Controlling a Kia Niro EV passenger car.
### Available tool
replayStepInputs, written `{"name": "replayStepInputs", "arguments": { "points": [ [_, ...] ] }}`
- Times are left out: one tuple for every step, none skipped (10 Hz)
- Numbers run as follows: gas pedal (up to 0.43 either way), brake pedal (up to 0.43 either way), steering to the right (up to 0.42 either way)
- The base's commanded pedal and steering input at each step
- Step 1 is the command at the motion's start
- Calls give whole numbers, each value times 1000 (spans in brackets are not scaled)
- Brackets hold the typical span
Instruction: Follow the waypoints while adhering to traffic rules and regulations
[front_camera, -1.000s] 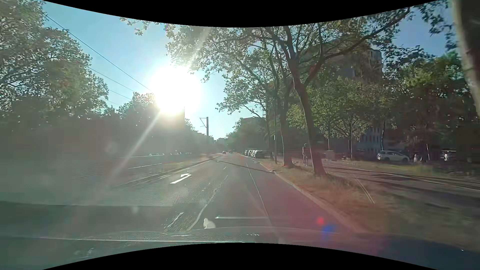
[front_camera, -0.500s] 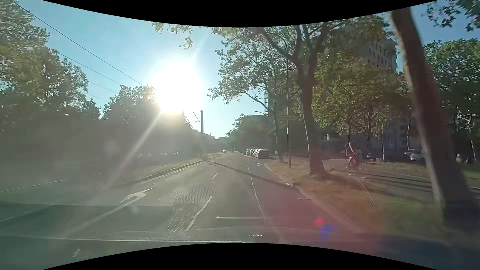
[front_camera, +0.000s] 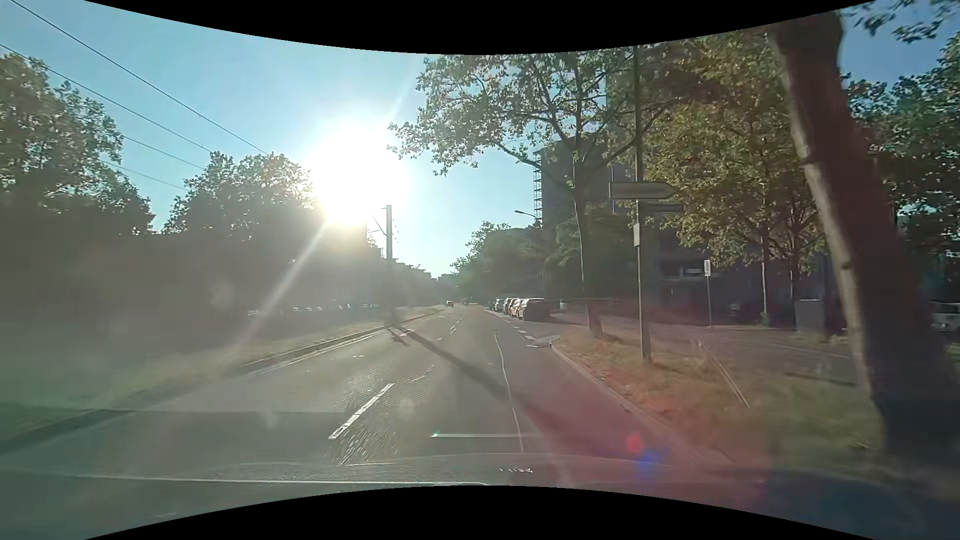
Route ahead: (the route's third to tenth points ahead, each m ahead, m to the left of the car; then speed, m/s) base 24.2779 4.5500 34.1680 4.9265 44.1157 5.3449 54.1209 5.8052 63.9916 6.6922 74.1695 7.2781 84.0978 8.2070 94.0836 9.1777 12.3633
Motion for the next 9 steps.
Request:
{"name": "replayStepInputs", "arguments": {
  "points": [
    [79, 0, -4],
    [79, 0, -4],
    [79, 0, -4],
    [79, 0, -4],
    [79, 0, -4],
    [79, 0, -4],
    [79, 0, -4],
    [79, 0, -5],
    [79, 0, -6]
  ]
}}
